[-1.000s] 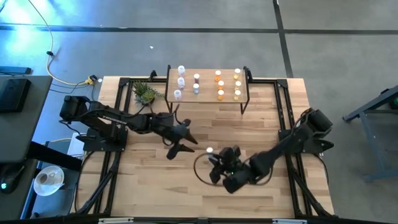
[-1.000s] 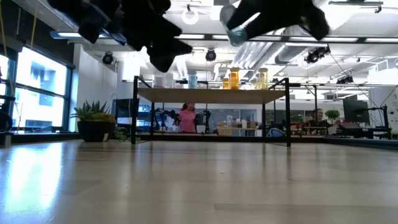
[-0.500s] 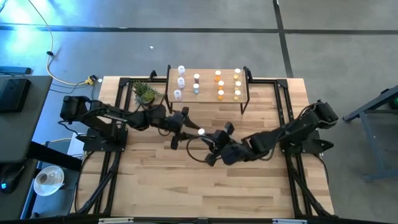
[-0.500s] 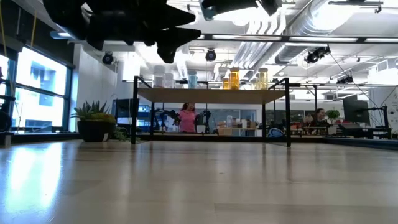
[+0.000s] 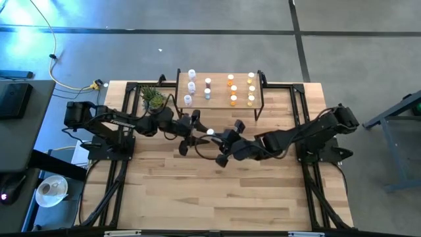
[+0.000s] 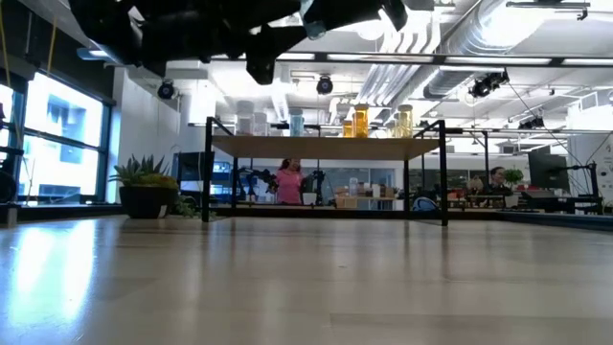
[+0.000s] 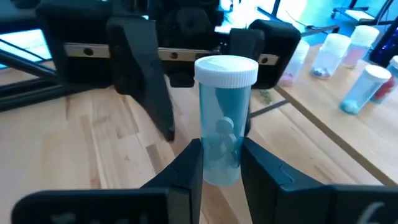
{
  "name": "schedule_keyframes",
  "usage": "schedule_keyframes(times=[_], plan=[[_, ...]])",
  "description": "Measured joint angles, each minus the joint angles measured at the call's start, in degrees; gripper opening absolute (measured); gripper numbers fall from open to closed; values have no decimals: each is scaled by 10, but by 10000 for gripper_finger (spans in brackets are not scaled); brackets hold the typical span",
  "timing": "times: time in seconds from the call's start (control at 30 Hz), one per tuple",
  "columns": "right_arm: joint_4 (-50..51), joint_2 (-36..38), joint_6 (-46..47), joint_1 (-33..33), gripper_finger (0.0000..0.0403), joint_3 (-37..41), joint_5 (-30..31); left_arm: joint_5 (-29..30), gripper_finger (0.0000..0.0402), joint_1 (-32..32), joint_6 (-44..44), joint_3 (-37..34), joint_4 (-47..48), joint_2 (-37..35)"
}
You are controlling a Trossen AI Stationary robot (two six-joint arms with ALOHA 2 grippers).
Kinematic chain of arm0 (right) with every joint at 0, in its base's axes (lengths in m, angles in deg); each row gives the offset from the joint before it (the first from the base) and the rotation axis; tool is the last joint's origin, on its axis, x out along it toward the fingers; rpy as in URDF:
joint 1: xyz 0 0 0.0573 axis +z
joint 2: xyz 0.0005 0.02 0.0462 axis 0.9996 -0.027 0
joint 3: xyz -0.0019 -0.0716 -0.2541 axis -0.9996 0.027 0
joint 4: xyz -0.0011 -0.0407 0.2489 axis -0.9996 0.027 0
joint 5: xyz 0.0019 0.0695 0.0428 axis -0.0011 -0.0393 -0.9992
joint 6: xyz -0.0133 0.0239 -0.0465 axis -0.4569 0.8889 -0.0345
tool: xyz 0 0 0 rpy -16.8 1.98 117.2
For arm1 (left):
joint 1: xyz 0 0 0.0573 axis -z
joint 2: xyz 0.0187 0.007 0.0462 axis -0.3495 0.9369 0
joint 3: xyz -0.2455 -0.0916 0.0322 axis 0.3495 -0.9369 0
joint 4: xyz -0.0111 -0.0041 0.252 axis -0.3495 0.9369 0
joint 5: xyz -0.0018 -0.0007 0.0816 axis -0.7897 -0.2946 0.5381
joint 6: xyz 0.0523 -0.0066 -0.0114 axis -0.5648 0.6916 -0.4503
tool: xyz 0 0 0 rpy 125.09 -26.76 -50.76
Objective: Pick and place medicine bottles onto shelf by color
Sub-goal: Put the blue medicine bottle on the shelf aligned with the blue pill bottles
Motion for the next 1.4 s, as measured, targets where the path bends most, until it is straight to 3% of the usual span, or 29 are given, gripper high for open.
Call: schedule_keyframes(times=[0.73, 1.2, 1.4], plan=[[-49, 0, -61, -18, 74, 0, -27, 34, 183, 1, 4, 1, -56, 0], [-45, 0, -55, -29, 81, 0, -28, 39, 92, 1, -32, 2, -40, -1], [-38, 0, -54, -40, 91, 0, -49, 40, 83, 0, -33, 2, -36, -1]])
